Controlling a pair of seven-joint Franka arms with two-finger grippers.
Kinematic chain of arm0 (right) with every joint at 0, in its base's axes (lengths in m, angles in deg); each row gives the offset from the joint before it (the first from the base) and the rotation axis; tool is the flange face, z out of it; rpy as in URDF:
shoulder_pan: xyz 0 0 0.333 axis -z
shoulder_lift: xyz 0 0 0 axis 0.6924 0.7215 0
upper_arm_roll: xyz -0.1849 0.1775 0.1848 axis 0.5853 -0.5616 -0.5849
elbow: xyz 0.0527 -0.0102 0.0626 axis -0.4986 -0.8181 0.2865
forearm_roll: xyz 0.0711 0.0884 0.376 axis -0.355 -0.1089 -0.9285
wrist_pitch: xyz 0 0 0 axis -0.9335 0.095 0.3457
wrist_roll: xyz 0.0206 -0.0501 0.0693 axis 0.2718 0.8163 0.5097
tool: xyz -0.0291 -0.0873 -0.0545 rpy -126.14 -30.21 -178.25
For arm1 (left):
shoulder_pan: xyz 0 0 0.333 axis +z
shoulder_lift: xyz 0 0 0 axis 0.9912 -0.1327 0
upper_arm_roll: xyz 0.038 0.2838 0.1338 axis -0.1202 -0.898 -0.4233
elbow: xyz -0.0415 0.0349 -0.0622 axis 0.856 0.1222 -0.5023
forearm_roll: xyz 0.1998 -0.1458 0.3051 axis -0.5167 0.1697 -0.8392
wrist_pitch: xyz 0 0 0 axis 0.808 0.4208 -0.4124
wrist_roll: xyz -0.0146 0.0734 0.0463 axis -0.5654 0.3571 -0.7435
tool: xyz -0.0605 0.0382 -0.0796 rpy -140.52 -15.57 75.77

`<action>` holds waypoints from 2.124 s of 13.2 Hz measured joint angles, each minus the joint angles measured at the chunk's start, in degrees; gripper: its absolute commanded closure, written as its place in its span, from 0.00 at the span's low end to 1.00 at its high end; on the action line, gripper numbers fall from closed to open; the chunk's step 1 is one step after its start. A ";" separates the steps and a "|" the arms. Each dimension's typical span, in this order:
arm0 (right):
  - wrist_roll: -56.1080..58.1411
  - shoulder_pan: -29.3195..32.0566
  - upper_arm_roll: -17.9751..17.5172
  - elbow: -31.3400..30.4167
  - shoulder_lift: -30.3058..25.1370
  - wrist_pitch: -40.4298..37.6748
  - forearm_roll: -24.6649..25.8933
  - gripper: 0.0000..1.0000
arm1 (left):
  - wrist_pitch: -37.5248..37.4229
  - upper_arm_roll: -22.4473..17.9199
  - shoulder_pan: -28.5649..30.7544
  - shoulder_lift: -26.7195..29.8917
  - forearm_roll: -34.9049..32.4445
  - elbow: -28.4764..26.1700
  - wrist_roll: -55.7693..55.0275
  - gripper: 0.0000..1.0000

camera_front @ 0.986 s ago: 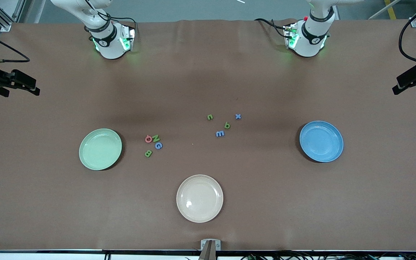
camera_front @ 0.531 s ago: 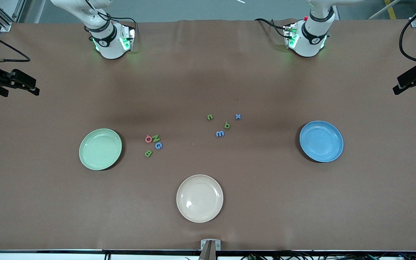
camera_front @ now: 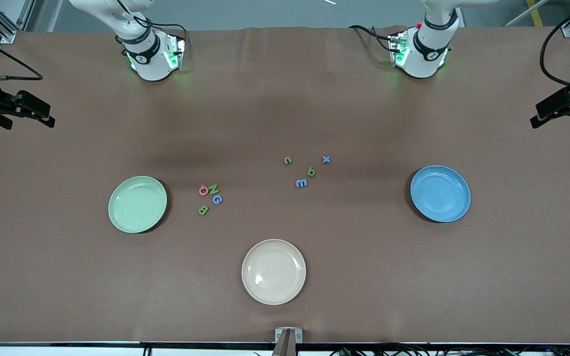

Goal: Sort upper and lower case letters into plates

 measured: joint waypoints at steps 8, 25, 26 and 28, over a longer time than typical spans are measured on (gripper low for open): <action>0.00 0.01 0.01 0.43 0.63 0.38 -0.02 0.00 | 14.51 13.99 -9.86 -12.97 -0.06 -6.58 -28.46 0.00; -10.15 -4.11 -0.24 4.52 25.68 15.75 3.55 0.00 | 58.57 14.08 -25.89 -25.22 -4.09 -33.96 -43.19 0.02; -11.97 -4.12 -0.24 4.45 26.63 16.53 2.66 0.00 | 59.49 14.08 -25.99 -26.06 -4.66 -34.14 -43.19 0.02; -18.09 -4.79 -0.41 3.67 27.69 17.98 1.35 0.00 | 60.59 13.98 -25.95 -27.73 -7.45 -34.24 -43.32 0.07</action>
